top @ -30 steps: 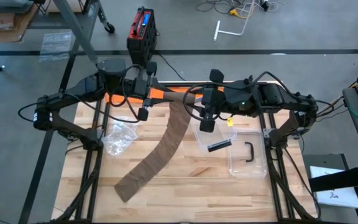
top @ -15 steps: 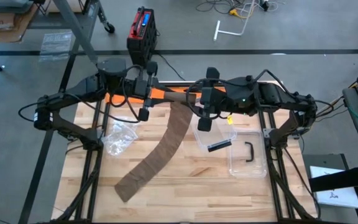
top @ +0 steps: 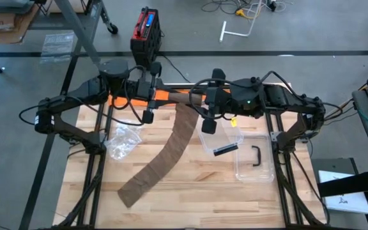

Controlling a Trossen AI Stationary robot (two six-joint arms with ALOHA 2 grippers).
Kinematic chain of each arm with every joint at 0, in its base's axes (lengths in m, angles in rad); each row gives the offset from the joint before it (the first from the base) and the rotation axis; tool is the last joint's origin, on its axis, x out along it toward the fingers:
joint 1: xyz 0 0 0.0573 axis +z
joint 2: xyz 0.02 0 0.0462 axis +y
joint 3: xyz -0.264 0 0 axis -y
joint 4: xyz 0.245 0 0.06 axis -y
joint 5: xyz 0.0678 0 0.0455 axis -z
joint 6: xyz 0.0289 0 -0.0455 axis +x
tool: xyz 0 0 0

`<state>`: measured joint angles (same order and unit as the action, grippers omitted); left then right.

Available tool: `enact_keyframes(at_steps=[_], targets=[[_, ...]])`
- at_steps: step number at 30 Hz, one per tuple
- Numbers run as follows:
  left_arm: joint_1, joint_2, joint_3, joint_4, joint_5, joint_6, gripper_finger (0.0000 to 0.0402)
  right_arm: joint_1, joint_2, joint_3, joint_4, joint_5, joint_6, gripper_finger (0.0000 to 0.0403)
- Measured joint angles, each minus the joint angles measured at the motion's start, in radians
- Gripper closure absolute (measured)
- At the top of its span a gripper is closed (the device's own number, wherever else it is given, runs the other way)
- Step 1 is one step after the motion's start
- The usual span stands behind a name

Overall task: Roll bandage
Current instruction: Roll the brown bandage

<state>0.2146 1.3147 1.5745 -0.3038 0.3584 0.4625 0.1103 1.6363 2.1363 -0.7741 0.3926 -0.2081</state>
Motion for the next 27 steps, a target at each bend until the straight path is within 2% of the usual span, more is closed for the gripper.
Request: enact_keyframes(at_steps=[5, 10, 15, 21, 27], targets=[[0.0, 0.001, 0.0, 0.0, 0.002, 0.0, 0.0289, 0.0, 0.003, -0.003, 0.006, 0.001, 0.0, 0.026], [0.0, 0.0, 0.0, -0.002, 0.003, 0.0, 0.0294, 0.0, 0.002, -0.006, 0.02, -0.001, -0.001, 0.028], [0.0, -0.001, 0.0, -0.002, 0.001, 0.0, 0.0299, 0.0, 0.002, -0.006, 0.021, -0.002, 0.002, 0.0246], [0.0, -0.001, 0.0, -0.004, 0.0, -0.002, 0.0292, -0.001, 0.002, -0.006, 0.053, -0.058, 0.007, 0.0197], [0.0, -0.001, 0.0, 0.0, 0.0, -0.004, 0.0301, -0.002, 0.002, -0.006, 0.055, -0.052, 0.007, 0.0204]])
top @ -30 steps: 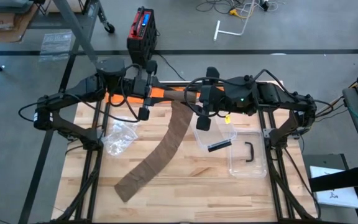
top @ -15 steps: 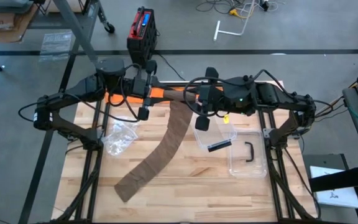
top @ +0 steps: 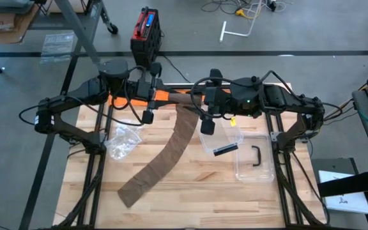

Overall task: Roll bandage
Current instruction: Roll the brown bandage

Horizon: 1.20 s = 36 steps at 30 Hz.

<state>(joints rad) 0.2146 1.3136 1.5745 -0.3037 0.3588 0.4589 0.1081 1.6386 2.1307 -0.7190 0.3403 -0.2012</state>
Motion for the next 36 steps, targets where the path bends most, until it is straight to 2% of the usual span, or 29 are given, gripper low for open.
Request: enact_keyframes(at_steps=[11, 16, 19, 23, 26, 32, 36], targets=[[0.0, -0.001, 0.0, 0.016, 0.0, -0.06, 0.0286, 0.0, 0.0, 0.0, 0.004, 0.044, -0.018, 0.029], [0.003, -0.009, 0.0, -0.007, -0.034, -0.111, 0.0275, 0.0, 0.001, 0.0, 0.002, 0.054, -0.018, 0.0288], [0.018, -0.021, 0.0, -0.031, -0.091, -0.113, 0.0249, 0.0, 0.003, 0.0, -0.002, 0.094, -0.019, 0.0279], [0.078, -0.027, 0.0, -0.059, -0.088, -0.126, 0.0203, -0.003, 0.001, -0.008, -0.002, 0.126, -0.018, 0.0284], [0.15, -0.016, -0.001, -0.083, -0.045, -0.136, 0.0168, -0.006, 0.002, -0.028, 0.001, 0.172, -0.022, 0.0291], [0.291, 0.004, -0.065, 0.002, 0.174, -0.142, 0.0111, -0.047, -0.049, -0.178, 0.131, 0.163, -0.011, 0.0288], [0.34, 0.007, -0.131, 0.038, 0.186, -0.105, 0.0091, -0.093, -0.138, -0.362, 0.288, 0.13, 0.018, 0.0292]])
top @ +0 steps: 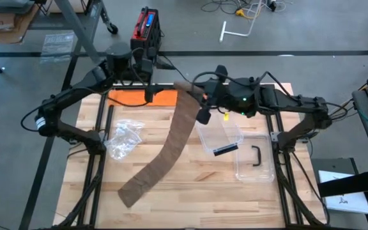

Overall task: Roll bandage
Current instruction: Roll the brown bandage

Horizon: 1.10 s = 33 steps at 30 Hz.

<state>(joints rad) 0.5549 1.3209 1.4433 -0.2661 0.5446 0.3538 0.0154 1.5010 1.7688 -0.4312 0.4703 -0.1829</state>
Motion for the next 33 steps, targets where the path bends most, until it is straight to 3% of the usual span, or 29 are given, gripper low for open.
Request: enact_keyframes(at_steps=[7, 15, 17, 26, 33], targets=[[0.047, -0.054, -0.103, 0.041, 0.03, -0.055, 0.0081, -0.042, -0.145, -0.32, 0.26, -0.001, 0.053, 0.0292], [0.046, -0.06, -0.281, 0.287, 0.075, -0.22, 0.0094, -0.047, -0.226, -0.585, 0.582, -0.008, 0.022, 0.0292], [0.045, -0.055, -0.295, 0.339, 0.081, -0.232, 0.0096, -0.047, -0.228, -0.603, 0.596, -0.008, 0.018, 0.0292], [0.039, 0.006, -0.219, 0.353, 0.313, -0.24, 0.0089, -0.046, -0.229, -0.535, 0.495, -0.075, -0.033, 0.0294], [0.035, 0.023, -0.147, 0.317, 0.332, -0.313, 0.0063, -0.032, -0.202, -0.489, 0.458, -0.025, -0.2, 0.0298]])
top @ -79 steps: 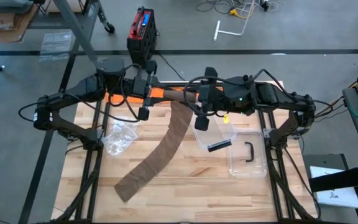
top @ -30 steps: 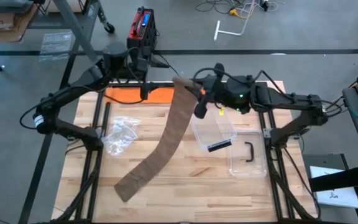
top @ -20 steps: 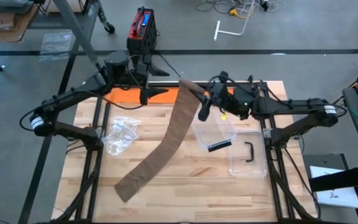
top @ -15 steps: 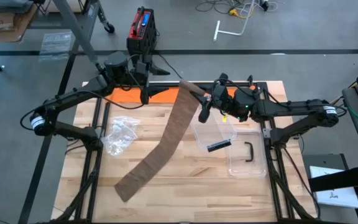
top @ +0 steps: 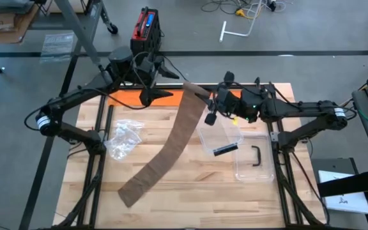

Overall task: Roll bandage
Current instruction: Roll the brown bandage

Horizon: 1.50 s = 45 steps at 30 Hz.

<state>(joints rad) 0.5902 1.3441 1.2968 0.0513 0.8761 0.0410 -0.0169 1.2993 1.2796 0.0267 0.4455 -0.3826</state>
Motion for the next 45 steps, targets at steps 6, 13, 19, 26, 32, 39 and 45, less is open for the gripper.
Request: enact_keyframes(at_steps=[6, 13, 19, 26, 32, 39, 45], targets=[[-0.001, 0.002, 0.017, -0.053, 0.001, -0.047, 0.0055, 0.013, 0.05, 0.004, 0.05, 0.022, -0.111, 0.0296], [-0.001, 0.002, 0.002, -0.065, 0.001, -0.073, 0.0071, 0.026, 0.081, 0.034, 0.052, 0.036, -0.223, 0.0299], [-0.002, 0.011, 0.002, -0.046, -0.021, -0.146, 0.0083, 0.028, 0.085, 0.042, 0.052, 0.056, -0.278, 0.0303], [-0.004, 0.046, 0.011, -0.045, 0.007, -0.233, 0.008, 0.032, 0.085, 0.042, 0.052, 0.052, -0.318, 0.0302], [-0.004, 0.062, 0.017, 0.018, 0.062, -0.21, 0.0065, 0.032, 0.089, 0.041, 0.035, 0.044, -0.317, 0.0306], [-0.004, 0.085, 0.018, 0.088, 0.085, -0.228, 0.0053, 0.032, 0.086, 0.041, 0.029, 0.043, -0.33, 0.0306], [-0.006, 0.138, 0.018, 0.111, 0.121, -0.357, 0.0054, 0.032, 0.084, 0.041, 0.009, 0.044, -0.353, 0.0304]])
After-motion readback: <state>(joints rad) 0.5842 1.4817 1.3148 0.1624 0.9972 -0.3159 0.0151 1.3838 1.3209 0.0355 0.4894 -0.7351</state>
